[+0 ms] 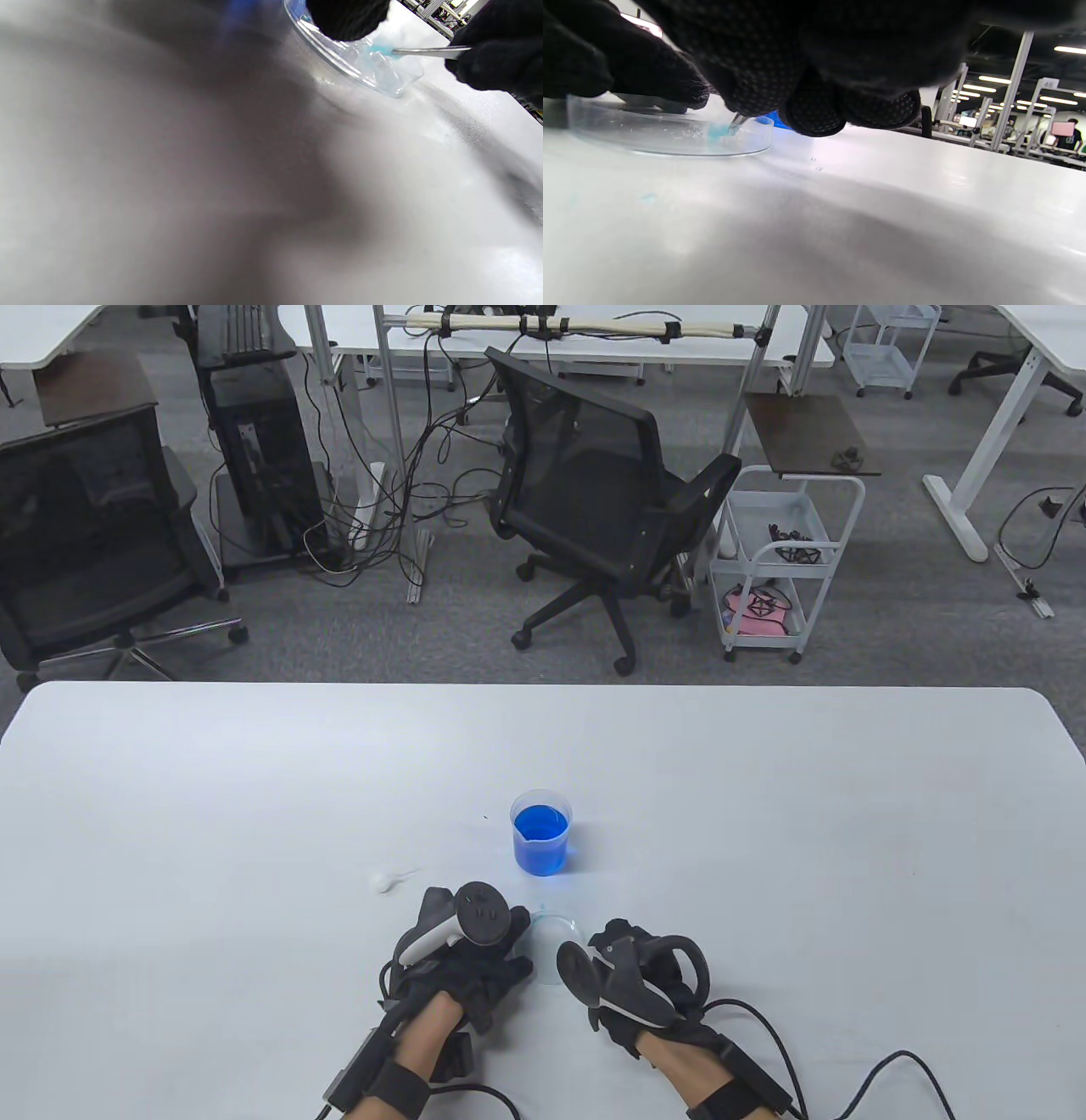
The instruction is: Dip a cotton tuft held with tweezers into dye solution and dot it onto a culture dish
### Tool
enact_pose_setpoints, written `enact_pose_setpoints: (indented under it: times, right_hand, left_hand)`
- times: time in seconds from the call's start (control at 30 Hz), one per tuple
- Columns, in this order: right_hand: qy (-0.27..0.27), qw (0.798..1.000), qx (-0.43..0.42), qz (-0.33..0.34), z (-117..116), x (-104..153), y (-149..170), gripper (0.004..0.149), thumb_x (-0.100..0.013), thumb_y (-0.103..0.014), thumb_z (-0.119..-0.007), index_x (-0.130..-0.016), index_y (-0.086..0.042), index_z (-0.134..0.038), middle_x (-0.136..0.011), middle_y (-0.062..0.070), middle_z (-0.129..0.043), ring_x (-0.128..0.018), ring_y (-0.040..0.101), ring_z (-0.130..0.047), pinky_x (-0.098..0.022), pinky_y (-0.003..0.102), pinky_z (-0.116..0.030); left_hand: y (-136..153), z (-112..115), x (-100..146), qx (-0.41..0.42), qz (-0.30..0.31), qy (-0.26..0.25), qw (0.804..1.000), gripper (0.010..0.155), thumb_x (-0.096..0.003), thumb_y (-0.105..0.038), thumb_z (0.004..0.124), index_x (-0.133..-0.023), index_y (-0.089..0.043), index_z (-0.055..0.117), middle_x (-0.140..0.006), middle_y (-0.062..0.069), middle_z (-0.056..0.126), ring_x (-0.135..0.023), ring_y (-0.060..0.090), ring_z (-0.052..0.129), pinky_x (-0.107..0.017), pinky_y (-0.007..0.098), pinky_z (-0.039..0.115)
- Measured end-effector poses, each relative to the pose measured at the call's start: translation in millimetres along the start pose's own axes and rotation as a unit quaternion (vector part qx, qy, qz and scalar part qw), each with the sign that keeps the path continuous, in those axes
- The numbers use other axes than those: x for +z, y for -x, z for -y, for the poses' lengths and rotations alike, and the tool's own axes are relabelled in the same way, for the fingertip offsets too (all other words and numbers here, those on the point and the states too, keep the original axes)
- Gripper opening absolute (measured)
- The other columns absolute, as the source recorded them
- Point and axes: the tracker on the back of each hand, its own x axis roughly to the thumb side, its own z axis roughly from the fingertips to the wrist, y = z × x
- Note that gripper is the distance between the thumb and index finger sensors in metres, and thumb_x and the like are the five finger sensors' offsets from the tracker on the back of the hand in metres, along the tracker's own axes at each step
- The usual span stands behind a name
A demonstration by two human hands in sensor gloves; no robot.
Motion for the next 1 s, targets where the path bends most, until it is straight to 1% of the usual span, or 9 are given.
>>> enact_pose_setpoints:
  times: [0.13,0.3,0.37,0.53,0.63,0.7,0.9,1.0]
  right_hand:
    - [0.012,1.0,-0.011,-0.005,8,0,3,0.041,-0.026,-0.029,-0.092,-0.05,0.001,-0.107,-0.054,0.024,-0.102,-0.017,0.015,-0.096,-0.003,0.03,-0.087]
    - [0.037,0.999,-0.033,-0.008,25,9,7,0.041,-0.026,-0.029,-0.092,-0.05,0.001,-0.107,-0.054,0.024,-0.102,-0.017,0.015,-0.096,-0.003,0.03,-0.087]
    - [0.035,0.999,-0.03,-0.003,24,11,4,0.041,-0.026,-0.029,-0.092,-0.05,0.001,-0.107,-0.054,0.024,-0.102,-0.017,0.015,-0.096,-0.003,0.03,-0.087]
    - [0.002,1.0,-0.002,0.011,5,7,-6,0.041,-0.026,-0.029,-0.091,-0.05,0.001,-0.107,-0.054,0.024,-0.102,-0.017,0.015,-0.096,-0.003,0.03,-0.087]
    - [-0.004,1.0,0.002,0.012,2,6,-7,0.041,-0.026,-0.029,-0.091,-0.05,0.001,-0.107,-0.054,0.024,-0.102,-0.017,0.015,-0.096,-0.003,0.03,-0.087]
    - [0.001,1.0,-0.003,0.009,4,6,-5,0.041,-0.026,-0.029,-0.091,-0.05,0.001,-0.107,-0.054,0.024,-0.102,-0.017,0.015,-0.096,-0.003,0.03,-0.087]
    - [0.037,0.999,-0.034,0.0,25,12,2,0.041,-0.026,-0.029,-0.092,-0.05,0.001,-0.107,-0.054,0.024,-0.102,-0.017,0.015,-0.096,-0.003,0.03,-0.087]
    - [0.034,0.999,-0.028,0.009,23,13,-3,0.041,-0.026,-0.029,-0.091,-0.05,0.001,-0.107,-0.054,0.024,-0.102,-0.017,0.015,-0.096,-0.003,0.03,-0.087]
  left_hand:
    - [0,0,0,0.0,0.0,0.0,1.0,0.07,-0.0631,-0.043,0.062,-0.115,-0.027,0.019,-0.122,0.019,0.003,-0.105,0.05,0.002,-0.065,0.077,0.011]
    - [0,0,0,0.001,0.0,0.0,1.0,0.07,-0.0631,-0.043,0.062,-0.115,-0.027,0.019,-0.122,0.019,0.003,-0.105,0.05,0.002,-0.066,0.077,0.011]
    - [0,0,0,0.001,0.0,0.0,1.0,0.07,-0.0631,-0.043,0.062,-0.115,-0.027,0.019,-0.122,0.019,0.003,-0.105,0.05,0.002,-0.066,0.077,0.011]
    - [0,0,0,0.001,0.0,0.0,1.0,0.07,-0.0631,-0.043,0.062,-0.115,-0.027,0.019,-0.122,0.02,0.003,-0.105,0.051,0.002,-0.066,0.077,0.011]
    - [0,0,0,0.001,0.0,0.0,1.0,0.07,-0.0631,-0.043,0.062,-0.115,-0.027,0.019,-0.122,0.02,0.003,-0.105,0.051,0.002,-0.065,0.077,0.011]
    - [0,0,0,0.001,0.0,0.0,1.0,0.07,-0.0631,-0.043,0.062,-0.115,-0.026,0.019,-0.122,0.019,0.003,-0.105,0.05,0.002,-0.066,0.077,0.011]
    - [0,0,0,0.001,0.0,0.0,1.0,0.07,-0.0631,-0.043,0.062,-0.115,-0.027,0.019,-0.122,0.019,0.003,-0.105,0.05,0.002,-0.065,0.077,0.011]
    - [0,0,0,0.001,0.0,0.0,1.0,0.07,-0.0632,-0.043,0.062,-0.115,-0.026,0.019,-0.122,0.019,0.003,-0.105,0.05,0.002,-0.065,0.077,0.011]
